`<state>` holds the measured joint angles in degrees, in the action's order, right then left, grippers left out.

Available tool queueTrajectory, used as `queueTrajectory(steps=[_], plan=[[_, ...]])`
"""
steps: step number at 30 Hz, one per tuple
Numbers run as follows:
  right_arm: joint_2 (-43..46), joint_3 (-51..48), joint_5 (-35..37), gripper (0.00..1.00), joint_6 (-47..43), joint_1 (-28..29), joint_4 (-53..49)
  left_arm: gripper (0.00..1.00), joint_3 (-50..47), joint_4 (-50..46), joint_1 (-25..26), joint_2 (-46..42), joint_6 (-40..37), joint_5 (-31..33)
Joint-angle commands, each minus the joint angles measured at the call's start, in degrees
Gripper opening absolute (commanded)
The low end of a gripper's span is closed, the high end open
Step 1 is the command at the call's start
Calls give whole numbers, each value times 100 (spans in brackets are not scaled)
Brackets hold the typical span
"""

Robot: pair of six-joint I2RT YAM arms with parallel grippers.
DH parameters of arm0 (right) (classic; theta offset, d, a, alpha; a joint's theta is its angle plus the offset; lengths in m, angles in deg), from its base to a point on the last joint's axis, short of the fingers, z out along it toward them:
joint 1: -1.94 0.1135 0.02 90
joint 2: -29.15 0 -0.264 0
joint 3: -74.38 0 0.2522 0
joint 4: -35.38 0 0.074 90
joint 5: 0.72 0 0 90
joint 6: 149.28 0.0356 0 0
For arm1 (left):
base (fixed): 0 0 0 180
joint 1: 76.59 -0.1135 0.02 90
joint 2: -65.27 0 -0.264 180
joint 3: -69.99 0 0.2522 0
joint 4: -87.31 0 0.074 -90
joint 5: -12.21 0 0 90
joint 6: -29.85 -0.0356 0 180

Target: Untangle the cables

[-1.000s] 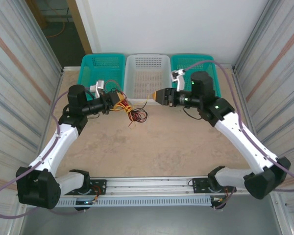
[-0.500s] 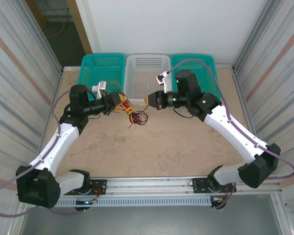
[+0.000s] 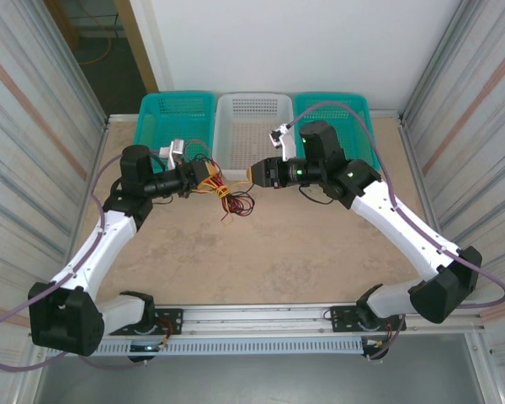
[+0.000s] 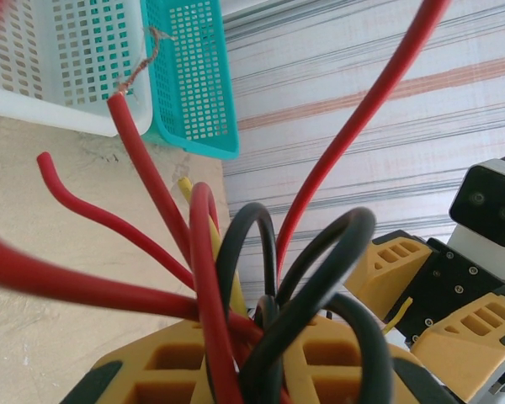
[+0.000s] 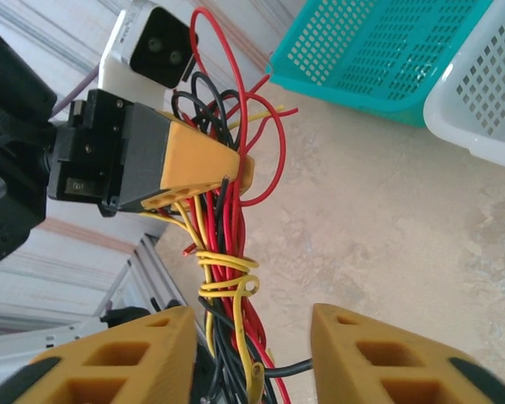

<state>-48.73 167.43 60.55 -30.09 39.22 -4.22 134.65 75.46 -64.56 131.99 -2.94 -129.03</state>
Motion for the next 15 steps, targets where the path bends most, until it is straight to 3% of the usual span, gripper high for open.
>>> queueTrajectory(steps=[1,5,8,10,15], plan=[[-40,27,-179,48,-45,40,-101,0,105,291,29,-25,36,-193],[-86,-18,-232,48,-45,78,-121,0,96,298,40,-27,27,-207],[-138,12,-265,34,-54,87,-114,0,96,251,92,-12,-24,-189],[-184,54,-291,30,-63,86,-143,0,111,241,161,18,-43,-175],[-295,86,-314,43,-98,113,-263,0,106,348,220,74,-9,-156]])
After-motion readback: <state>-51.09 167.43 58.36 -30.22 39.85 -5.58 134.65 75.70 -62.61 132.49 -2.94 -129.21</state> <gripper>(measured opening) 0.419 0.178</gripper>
